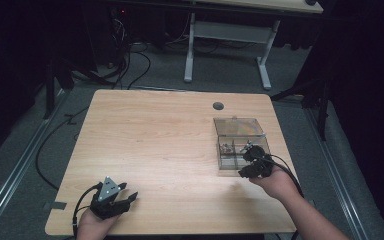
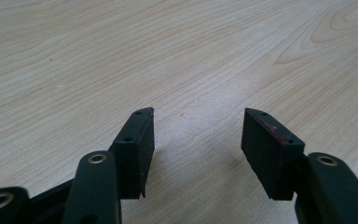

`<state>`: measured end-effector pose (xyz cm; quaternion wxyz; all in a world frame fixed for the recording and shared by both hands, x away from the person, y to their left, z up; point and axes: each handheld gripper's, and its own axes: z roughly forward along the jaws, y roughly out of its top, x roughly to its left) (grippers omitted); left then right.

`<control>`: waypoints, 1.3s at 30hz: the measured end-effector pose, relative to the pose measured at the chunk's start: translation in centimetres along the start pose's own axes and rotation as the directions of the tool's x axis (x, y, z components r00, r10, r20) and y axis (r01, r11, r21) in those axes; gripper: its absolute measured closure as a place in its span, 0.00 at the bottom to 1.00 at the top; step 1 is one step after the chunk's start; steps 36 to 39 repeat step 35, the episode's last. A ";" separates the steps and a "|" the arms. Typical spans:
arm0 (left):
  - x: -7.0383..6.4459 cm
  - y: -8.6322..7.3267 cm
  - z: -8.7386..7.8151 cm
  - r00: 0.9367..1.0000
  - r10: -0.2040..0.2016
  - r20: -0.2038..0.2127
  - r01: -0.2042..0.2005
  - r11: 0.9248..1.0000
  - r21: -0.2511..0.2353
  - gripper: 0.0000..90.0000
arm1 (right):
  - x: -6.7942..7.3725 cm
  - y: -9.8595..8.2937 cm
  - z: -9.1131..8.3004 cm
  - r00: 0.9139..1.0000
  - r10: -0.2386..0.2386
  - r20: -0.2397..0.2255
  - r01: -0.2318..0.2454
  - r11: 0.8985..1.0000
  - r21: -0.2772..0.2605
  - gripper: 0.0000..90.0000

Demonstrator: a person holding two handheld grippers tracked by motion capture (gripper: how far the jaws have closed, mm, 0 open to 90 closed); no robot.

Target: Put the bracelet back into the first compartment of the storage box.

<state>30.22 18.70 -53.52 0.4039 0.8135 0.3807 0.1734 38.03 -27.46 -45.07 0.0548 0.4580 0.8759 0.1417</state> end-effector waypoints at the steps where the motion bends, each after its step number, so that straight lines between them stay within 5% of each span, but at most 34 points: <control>1: 0.0 0.0 0.0 1.000 0.002 -0.001 -0.002 1.000 0.000 0.49 | 0.2 -0.5 0.2 1.000 -0.003 0.004 0.003 1.000 -0.013 0.82; 7: 0.0 0.0 0.0 1.000 0.003 0.000 -0.003 1.000 -0.002 0.49 | 0.6 -2.4 1.0 1.000 0.008 -0.002 -0.009 0.994 -0.109 0.79; 12: 0.0 0.0 -0.1 1.000 -0.001 0.003 0.001 1.000 -0.007 0.49 | 1.1 -4.2 2.0 1.000 0.003 -0.011 -0.005 0.976 -0.219 0.76; 21: 0.1 -0.1 -0.2 1.000 -0.012 0.008 0.013 0.999 -0.033 0.48 | 2.8 -7.0 4.3 1.000 0.001 -0.015 -0.007 0.900 -0.435 0.73; 22: 0.2 -0.1 -0.3 1.000 -0.012 0.009 0.012 0.999 -0.033 0.48 | 3.3 -7.5 5.0 1.000 0.005 -0.010 -0.009 0.883 -0.470 0.72; 24: 0.2 -0.1 -0.3 1.000 -0.012 0.012 0.012 0.999 -0.036 0.48 | 3.4 -7.6 5.2 1.000 0.002 -0.009 -0.006 0.876 -0.482 0.71; 28: 0.2 -0.1 -0.3 1.000 -0.015 0.005 0.015 0.999 -0.042 0.47 | 4.2 -8.3 5.8 1.000 0.012 0.002 -0.009 0.835 -0.551 0.70; 29: 0.2 -0.1 -0.3 1.000 -0.016 0.003 0.016 0.999 -0.043 0.47 | 4.3 -8.4 5.7 1.000 0.015 0.013 -0.005 0.832 -0.555 0.70; 31: 0.1 -0.1 -0.3 1.000 -0.016 0.001 0.016 0.999 -0.046 0.47 | 4.5 -8.8 5.5 1.000 0.015 0.026 0.003 0.806 -0.592 0.69; 35: 0.1 -0.1 -0.3 1.000 -0.018 -0.003 0.018 0.999 -0.044 0.47 | 4.1 -9.2 5.3 0.999 0.033 -0.009 -0.031 0.788 -0.615 0.68; 39: 0.1 -0.1 -0.3 1.000 -0.018 -0.003 0.018 0.999 -0.044 0.47 | 4.1 -9.2 5.3 0.999 0.033 -0.009 -0.031 0.788 -0.615 0.68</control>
